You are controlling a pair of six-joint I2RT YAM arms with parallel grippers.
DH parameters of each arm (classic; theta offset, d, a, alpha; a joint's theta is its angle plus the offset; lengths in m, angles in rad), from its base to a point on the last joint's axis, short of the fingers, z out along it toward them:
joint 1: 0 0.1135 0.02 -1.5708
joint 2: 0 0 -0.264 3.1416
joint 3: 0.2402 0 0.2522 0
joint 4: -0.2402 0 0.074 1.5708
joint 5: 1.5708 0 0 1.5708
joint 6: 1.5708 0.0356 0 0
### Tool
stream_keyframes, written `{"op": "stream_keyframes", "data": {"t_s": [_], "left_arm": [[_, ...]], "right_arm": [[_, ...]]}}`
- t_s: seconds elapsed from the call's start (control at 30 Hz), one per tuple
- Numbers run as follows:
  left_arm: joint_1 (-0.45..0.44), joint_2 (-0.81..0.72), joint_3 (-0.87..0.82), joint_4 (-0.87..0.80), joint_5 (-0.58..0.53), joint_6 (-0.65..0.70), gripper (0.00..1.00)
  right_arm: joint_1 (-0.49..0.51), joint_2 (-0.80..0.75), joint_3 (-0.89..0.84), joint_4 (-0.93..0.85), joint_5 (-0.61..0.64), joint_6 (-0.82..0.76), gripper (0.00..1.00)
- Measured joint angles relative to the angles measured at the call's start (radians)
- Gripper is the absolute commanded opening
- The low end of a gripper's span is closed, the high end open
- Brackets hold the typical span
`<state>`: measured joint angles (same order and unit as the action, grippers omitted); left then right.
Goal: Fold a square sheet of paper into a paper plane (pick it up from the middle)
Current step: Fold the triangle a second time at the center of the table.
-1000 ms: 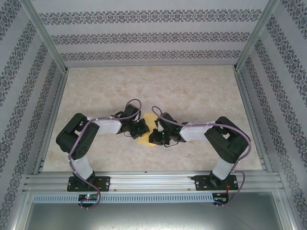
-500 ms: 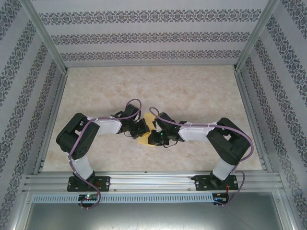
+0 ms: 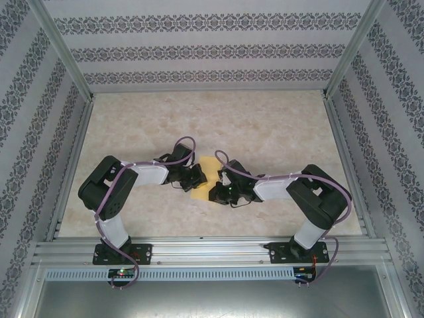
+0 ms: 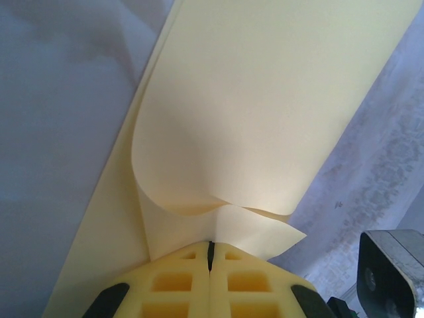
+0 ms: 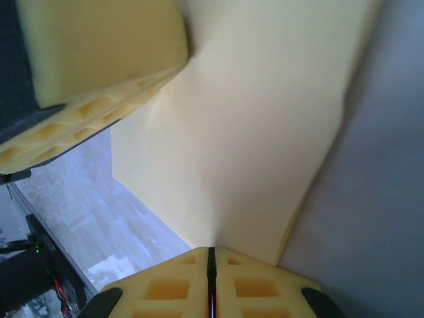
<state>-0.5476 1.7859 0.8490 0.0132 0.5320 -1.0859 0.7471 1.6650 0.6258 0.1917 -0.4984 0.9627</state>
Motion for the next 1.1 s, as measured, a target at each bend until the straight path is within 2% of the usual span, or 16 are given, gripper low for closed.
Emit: {"op": "stream_keyframes", "data": {"t_s": [0.17,0.37,0.67,0.8,1.1], "left_arm": [[0.0,0.0,0.0,0.0,0.0,0.0,0.0],[0.0,0.0,0.0,0.0,0.0,0.0,0.0],[0.0,0.001,0.0,0.002,0.005,0.0,0.0],[0.0,0.002,0.0,0.002,0.007,0.0,0.0],[0.0,0.003,0.0,0.003,0.01,0.0,0.0]], "right_arm": [[-0.031,-0.04,-0.068,0.054,-0.016,0.048,0.12],[-0.038,-0.102,-0.069,0.049,-0.018,0.073,0.03],[-0.038,-0.006,0.045,0.052,-0.026,0.074,0.03],[-0.038,0.051,0.035,0.038,-0.026,0.069,0.04],[-0.045,0.0,-0.047,0.093,-0.027,0.064,0.07]]}}
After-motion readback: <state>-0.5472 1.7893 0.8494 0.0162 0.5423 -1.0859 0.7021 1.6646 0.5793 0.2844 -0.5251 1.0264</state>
